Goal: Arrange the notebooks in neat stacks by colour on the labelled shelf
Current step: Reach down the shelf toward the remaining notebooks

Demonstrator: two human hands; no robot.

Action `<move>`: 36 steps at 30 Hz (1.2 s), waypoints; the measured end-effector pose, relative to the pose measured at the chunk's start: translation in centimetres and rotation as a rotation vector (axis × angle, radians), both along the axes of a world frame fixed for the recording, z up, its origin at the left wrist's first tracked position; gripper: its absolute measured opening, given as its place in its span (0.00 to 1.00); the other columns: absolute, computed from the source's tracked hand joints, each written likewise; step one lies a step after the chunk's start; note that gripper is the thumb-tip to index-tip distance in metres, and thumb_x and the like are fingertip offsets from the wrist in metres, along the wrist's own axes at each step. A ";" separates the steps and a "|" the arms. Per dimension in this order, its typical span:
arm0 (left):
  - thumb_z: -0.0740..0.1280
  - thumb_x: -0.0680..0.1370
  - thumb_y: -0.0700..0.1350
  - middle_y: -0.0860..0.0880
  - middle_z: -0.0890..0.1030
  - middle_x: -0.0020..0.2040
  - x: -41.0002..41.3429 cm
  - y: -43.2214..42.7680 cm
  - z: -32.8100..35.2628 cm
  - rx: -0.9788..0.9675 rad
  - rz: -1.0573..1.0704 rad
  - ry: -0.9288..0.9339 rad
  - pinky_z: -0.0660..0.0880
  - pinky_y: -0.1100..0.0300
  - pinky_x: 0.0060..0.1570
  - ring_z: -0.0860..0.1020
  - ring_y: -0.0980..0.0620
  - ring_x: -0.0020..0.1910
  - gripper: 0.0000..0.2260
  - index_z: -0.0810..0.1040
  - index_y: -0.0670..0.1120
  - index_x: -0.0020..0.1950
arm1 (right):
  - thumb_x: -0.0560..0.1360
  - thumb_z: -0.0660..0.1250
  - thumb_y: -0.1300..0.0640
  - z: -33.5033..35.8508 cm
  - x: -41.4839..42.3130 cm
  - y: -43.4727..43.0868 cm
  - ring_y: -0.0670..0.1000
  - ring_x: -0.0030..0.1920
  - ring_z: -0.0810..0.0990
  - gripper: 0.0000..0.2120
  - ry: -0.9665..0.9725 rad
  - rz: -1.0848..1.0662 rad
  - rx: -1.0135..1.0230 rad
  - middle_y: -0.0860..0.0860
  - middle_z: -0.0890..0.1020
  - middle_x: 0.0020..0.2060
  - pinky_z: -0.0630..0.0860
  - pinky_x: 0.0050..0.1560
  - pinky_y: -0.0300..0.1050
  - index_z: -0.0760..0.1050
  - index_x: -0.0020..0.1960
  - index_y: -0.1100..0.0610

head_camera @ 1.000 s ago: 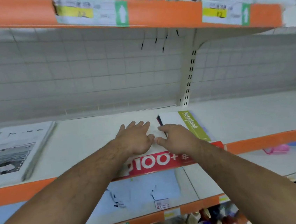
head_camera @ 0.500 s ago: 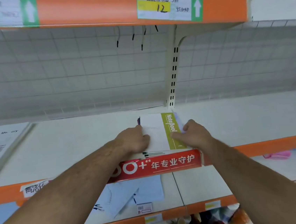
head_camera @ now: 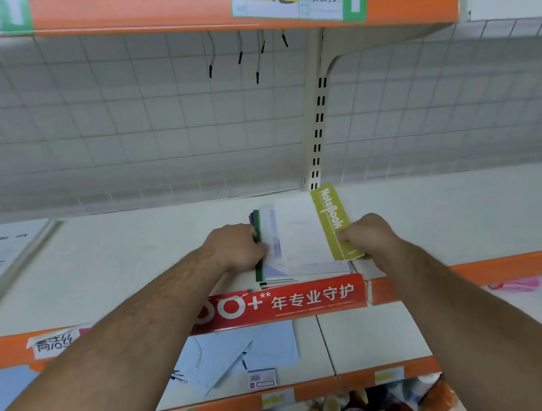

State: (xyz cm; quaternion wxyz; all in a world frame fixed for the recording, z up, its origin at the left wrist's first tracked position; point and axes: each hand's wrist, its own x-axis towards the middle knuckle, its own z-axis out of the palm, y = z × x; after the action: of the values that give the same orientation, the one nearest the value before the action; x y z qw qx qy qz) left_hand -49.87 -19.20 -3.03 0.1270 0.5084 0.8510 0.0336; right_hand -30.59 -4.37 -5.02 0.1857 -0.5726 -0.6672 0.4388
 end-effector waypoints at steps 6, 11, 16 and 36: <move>0.65 0.78 0.61 0.51 0.80 0.55 0.0 -0.2 0.2 0.013 0.010 -0.034 0.72 0.58 0.50 0.77 0.51 0.51 0.18 0.74 0.49 0.60 | 0.78 0.68 0.62 0.2 0.9 0.3 0.53 0.43 0.83 0.02 0.175 -0.064 -0.099 0.56 0.84 0.45 0.79 0.36 0.45 0.76 0.49 0.61; 0.65 0.79 0.61 0.52 0.79 0.61 0.2 -0.6 0.7 0.018 -0.017 -0.027 0.73 0.57 0.55 0.77 0.51 0.56 0.20 0.75 0.52 0.66 | 0.75 0.73 0.59 0.0 0.9 -0.3 0.52 0.42 0.86 0.08 0.178 0.063 -0.110 0.55 0.87 0.43 0.82 0.46 0.46 0.80 0.50 0.63; 0.61 0.82 0.50 0.52 0.74 0.71 0.4 -0.8 0.9 0.001 -0.051 0.003 0.70 0.57 0.61 0.72 0.50 0.66 0.19 0.70 0.56 0.74 | 0.73 0.75 0.62 0.1 1.4 -0.2 0.52 0.41 0.86 0.06 0.246 0.061 -0.136 0.56 0.87 0.43 0.82 0.44 0.44 0.79 0.47 0.63; 0.62 0.81 0.53 0.48 0.81 0.53 0.1 -0.1 0.2 0.032 0.064 -0.043 0.73 0.56 0.50 0.78 0.47 0.52 0.13 0.78 0.45 0.57 | 0.73 0.75 0.59 0.4 0.4 -2.2 0.52 0.45 0.86 0.06 0.149 0.289 -0.117 0.52 0.87 0.41 0.81 0.51 0.45 0.84 0.47 0.61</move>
State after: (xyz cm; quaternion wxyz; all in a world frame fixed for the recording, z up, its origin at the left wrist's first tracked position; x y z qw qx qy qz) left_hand -49.74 -19.30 -2.81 0.1360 0.4822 0.8632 0.0622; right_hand -30.23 -6.57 -4.60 0.1361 -0.4467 -0.7003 0.5400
